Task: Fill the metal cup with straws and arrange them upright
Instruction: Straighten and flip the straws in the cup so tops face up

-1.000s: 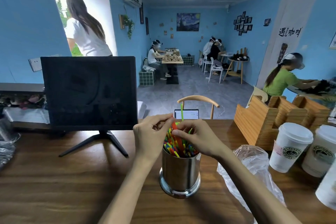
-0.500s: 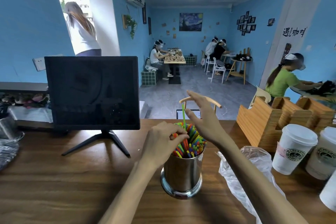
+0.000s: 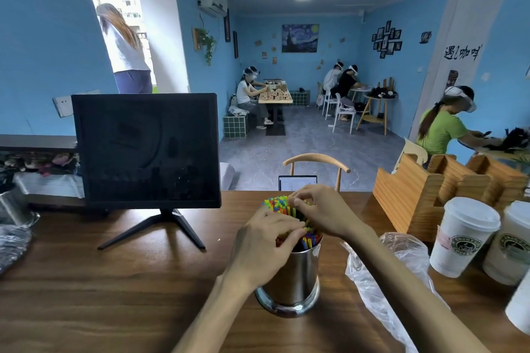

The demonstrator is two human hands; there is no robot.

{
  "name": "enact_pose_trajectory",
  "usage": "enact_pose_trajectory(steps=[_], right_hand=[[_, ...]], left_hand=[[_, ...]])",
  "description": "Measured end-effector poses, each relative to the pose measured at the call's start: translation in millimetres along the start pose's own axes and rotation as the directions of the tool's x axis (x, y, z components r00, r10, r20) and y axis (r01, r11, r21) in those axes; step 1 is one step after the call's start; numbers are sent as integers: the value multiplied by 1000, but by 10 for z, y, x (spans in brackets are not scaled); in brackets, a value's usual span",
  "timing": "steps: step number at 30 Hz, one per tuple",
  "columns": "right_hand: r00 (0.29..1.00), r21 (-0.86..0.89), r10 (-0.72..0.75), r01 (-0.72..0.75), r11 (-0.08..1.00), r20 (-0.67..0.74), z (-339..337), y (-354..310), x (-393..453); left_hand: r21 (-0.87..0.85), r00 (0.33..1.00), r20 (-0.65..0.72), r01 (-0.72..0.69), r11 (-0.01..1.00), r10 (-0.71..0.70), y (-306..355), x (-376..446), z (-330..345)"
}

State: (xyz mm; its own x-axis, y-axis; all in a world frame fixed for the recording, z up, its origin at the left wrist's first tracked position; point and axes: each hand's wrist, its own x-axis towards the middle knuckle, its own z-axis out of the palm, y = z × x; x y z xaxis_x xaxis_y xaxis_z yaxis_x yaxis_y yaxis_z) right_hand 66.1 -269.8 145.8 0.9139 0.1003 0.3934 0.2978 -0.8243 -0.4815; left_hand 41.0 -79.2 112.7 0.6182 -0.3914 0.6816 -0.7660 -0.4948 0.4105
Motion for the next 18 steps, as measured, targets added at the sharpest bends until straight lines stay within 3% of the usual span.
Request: enact_pose_trajectory(steps=[9, 15, 18], right_hand=[[983, -13, -23, 25, 1000, 180, -110, 21, -133], [998, 20, -69, 69, 997, 9, -45, 84, -221], [991, -70, -134, 132, 989, -25, -71, 79, -232]], left_hand=[[-4, 998, 41, 54, 999, -53, -21, -30, -60], [-25, 993, -86, 78, 997, -80, -59, -86, -36], [-20, 980, -158, 116, 993, -118, -139, -78, -32]])
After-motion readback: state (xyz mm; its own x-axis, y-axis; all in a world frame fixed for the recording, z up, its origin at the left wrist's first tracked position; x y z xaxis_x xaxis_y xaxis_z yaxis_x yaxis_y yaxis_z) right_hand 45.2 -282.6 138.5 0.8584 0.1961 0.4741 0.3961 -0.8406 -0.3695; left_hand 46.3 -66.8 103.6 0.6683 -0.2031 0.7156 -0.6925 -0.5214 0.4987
